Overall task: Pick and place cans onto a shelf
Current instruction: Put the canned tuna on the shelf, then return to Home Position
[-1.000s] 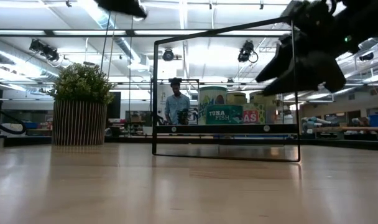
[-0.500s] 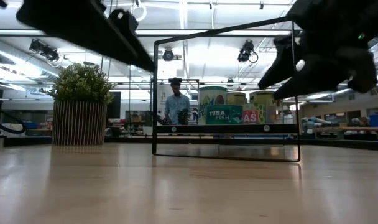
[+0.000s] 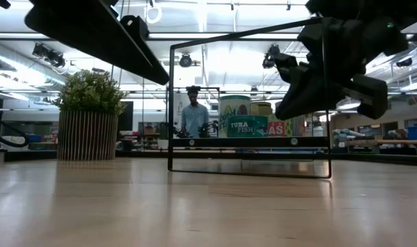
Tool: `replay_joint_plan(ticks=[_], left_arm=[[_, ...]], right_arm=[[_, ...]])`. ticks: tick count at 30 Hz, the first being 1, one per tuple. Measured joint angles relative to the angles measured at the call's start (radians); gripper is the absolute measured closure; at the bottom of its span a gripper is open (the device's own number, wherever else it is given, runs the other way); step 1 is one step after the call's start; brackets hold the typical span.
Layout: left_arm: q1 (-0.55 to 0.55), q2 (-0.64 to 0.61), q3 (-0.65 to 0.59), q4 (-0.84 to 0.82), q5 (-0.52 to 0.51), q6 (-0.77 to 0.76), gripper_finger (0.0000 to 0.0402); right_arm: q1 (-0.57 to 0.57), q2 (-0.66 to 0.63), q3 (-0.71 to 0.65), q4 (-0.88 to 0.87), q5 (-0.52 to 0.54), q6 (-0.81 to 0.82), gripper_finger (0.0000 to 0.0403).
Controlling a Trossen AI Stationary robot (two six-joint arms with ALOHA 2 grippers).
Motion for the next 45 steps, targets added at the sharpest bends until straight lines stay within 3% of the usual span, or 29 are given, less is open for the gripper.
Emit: replay_joint_plan(ticks=[3,8,22,31,42,45], left_arm=[[0.006,0.000,0.000,-0.001,0.000,0.002,0.0154],[0.006,0.000,0.000,0.002,-0.007,0.004,0.0157],[0.006,0.000,0.000,0.003,-0.019,0.031,0.0157],[0.005,-0.001,0.000,-0.003,-0.019,0.017,0.0157],[0.005,-0.002,0.000,-0.054,-0.015,-0.059,0.0157],[0.001,-0.011,0.000,-0.064,0.054,-0.058,0.0157]], right_arm=[[-0.043,0.000,0.000,-0.001,-0.070,-0.049,0.0394],[-0.083,0.002,0.000,0.012,-0.131,-0.077,0.0395],[-0.091,0.147,0.063,0.071,-0.163,-0.158,0.0400],[-0.126,0.225,0.155,0.029,-0.166,-0.067,0.0400],[-0.130,0.182,0.156,-0.061,-0.132,0.000,0.0399],[-0.119,0.110,0.156,-0.142,-0.121,0.017,0.0399]])
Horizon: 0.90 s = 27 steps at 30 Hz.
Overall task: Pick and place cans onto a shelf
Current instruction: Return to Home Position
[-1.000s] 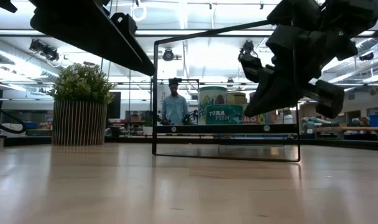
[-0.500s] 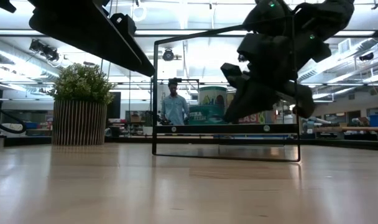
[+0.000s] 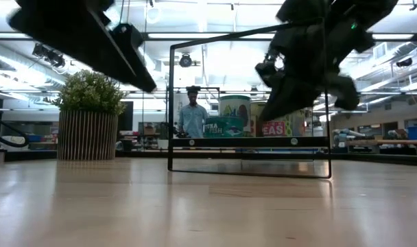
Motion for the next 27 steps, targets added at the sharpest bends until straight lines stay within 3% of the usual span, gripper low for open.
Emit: replay_joint_plan(ticks=[3,6,9,18,27], left_arm=[[-0.004,-0.044,0.001,-0.028,-0.003,0.019,0.0157],[-0.015,-0.107,-0.002,-0.111,-0.066,0.038,0.0164],[-0.016,-0.183,-0.038,-0.088,-0.111,0.066,0.0177],[0.026,-0.428,-0.331,0.179,-0.146,0.089,0.0230],[0.143,-0.594,-0.469,0.362,-0.088,0.226,0.0293]], right_arm=[[0.018,-0.078,0.000,-0.055,0.032,0.040,0.0399],[0.029,-0.164,-0.002,-0.108,0.047,0.081,0.0399],[0.035,-0.260,-0.029,-0.118,0.048,0.126,0.0400],[0.036,-0.507,-0.212,0.033,0.041,0.236,0.0400],[0.035,-0.725,-0.271,0.078,0.012,0.307,0.0396]])
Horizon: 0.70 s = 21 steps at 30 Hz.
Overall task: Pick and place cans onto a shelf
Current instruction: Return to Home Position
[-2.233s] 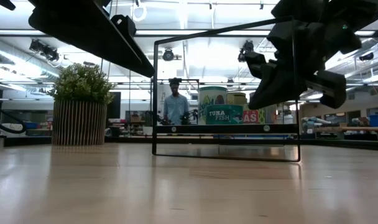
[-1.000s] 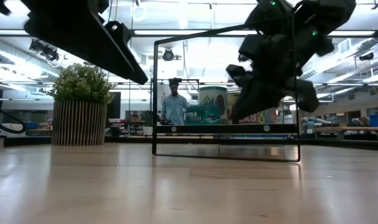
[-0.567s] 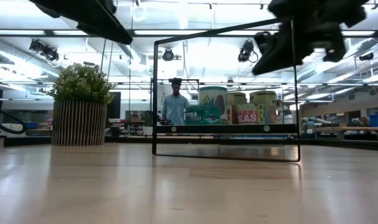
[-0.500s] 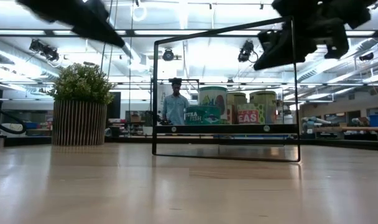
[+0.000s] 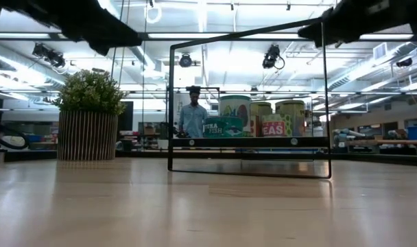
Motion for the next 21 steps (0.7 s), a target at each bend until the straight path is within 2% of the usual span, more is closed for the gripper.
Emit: replay_joint_plan(ticks=[10,15,21], left_arm=[[0.072,-0.253,-0.215,0.169,0.018,0.049,0.0391],[0.132,-0.410,-0.299,0.183,0.016,0.051,0.0396],[0.190,-0.583,-0.384,0.171,0.044,0.072,0.0399]], right_arm=[[-0.015,-0.244,-0.088,0.032,0.022,0.065,0.0395],[-0.057,-0.324,-0.136,0.109,0.086,0.143,0.0399],[-0.138,-0.403,-0.228,0.220,0.073,0.218,0.0400]])
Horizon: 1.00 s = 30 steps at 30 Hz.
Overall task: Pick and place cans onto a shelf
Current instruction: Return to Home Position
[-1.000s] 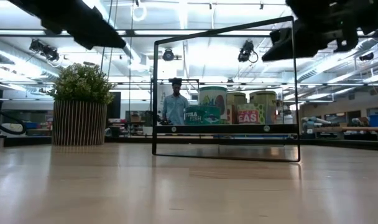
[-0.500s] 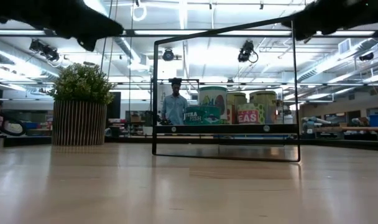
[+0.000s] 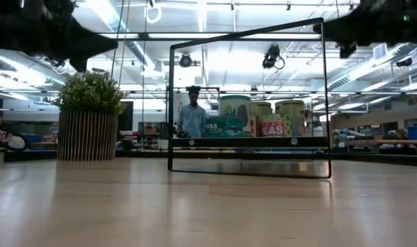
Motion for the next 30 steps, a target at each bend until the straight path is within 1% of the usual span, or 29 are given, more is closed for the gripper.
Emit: replay_joint_plan(ticks=[5,11,15,18,22,28,30], left_arm=[[0.013,-0.104,-0.046,0.009,0.005,0.001,0.0400],[0.011,-0.228,-0.105,-0.008,-0.010,0.006,0.0400],[-0.005,-0.288,-0.106,-0.072,-0.022,-0.003,0.0401],[-0.028,-0.321,-0.106,-0.076,-0.049,0.011,0.0401],[-0.063,-0.358,-0.106,-0.088,-0.086,0.045,0.0401],[-0.109,-0.406,-0.106,-0.173,-0.156,0.055,0.0401],[-0.113,-0.424,-0.106,-0.182,-0.163,0.066,0.0402]], right_arm=[[-0.055,-0.074,-0.066,-0.004,-0.030,0.035,0.0401],[-0.084,-0.198,-0.113,0.004,-0.048,0.038,0.0402],[-0.083,-0.293,-0.155,0.002,-0.055,0.051,0.0402],[-0.083,-0.352,-0.184,-0.007,-0.055,0.065,0.0402],[-0.084,-0.353,-0.208,-0.013,-0.035,0.076,0.0402],[-0.084,-0.356,-0.213,-0.012,-0.030,0.075,0.0402],[-0.084,-0.356,-0.213,-0.013,-0.029,0.068,0.0402]])
